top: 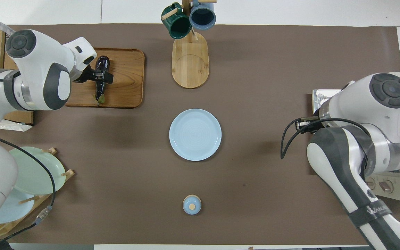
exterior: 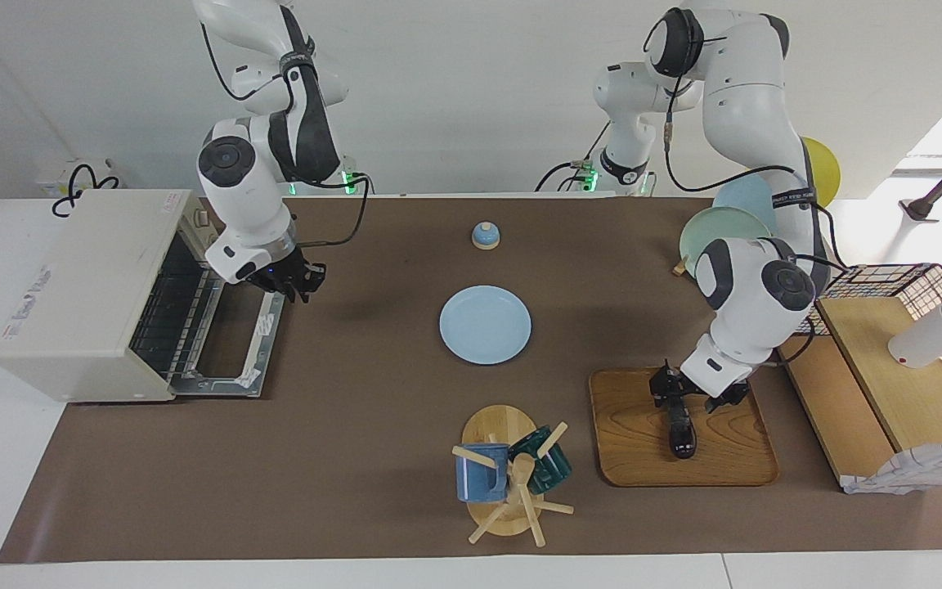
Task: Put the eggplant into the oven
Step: 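Pull the oven door open with the right gripper while the left gripper reaches the eggplant, then grasp the purple eggplant with the left gripper and lift it off the tray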
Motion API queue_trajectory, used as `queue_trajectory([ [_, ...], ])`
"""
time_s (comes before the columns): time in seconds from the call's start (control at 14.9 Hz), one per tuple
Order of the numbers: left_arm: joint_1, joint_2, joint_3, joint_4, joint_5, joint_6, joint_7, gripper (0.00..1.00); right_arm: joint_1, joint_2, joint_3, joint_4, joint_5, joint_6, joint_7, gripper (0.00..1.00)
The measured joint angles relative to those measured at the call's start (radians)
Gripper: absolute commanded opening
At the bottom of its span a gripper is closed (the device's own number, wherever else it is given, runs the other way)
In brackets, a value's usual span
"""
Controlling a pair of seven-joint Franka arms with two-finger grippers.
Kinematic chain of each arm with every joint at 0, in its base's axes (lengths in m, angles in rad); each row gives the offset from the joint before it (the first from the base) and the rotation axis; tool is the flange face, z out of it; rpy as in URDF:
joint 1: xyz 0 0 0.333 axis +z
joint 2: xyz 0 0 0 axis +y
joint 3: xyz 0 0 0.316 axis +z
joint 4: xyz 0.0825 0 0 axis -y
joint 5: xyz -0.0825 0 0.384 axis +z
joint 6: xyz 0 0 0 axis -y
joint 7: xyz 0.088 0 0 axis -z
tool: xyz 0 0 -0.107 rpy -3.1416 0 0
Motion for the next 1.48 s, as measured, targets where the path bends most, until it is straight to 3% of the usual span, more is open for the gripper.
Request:
queue_trajectory([
  [0.07,-0.004,0.0,0.0,0.0,0.0,0.001,0.003,0.99,0.0,0.0,-0.001,0.038,0.0,-0.06,-0.001,0.96],
  [0.34,-0.009,0.0,0.001,0.0,0.0,0.004,0.046,0.92,-0.002,-0.014,-0.008,0.249,0.0,-0.318,-0.004,0.97],
  [0.67,-0.009,0.004,0.001,-0.011,0.0,0.028,0.077,0.87,-0.014,-0.051,-0.018,0.3,0.001,-0.366,-0.023,1.0],
  [0.87,-0.009,0.01,0.002,-0.016,0.0,0.039,0.083,0.59,-0.015,-0.049,-0.017,0.3,0.007,-0.366,-0.024,1.0],
  [0.94,-0.009,0.011,0.002,-0.016,0.0,0.04,0.084,0.53,-0.015,-0.049,-0.016,0.301,0.025,-0.366,-0.024,1.0],
  [1.07,-0.009,0.013,0.002,-0.017,0.0,0.041,0.086,0.24,-0.014,-0.052,-0.016,0.305,0.047,-0.366,-0.024,1.0],
  [1.14,-0.009,0.013,0.002,-0.018,0.0,0.041,0.086,0.04,-0.015,-0.054,-0.016,0.308,0.049,-0.366,-0.024,1.0],
  [1.21,-0.009,0.013,0.003,-0.018,0.0,0.041,0.086,0.0,-0.014,-0.057,-0.016,0.312,0.05,-0.366,-0.024,1.0],
  [1.48,-0.008,0.013,0.003,-0.015,0.0,0.04,0.086,0.0,-0.016,-0.082,-0.015,0.332,0.05,-0.366,-0.024,1.0],
])
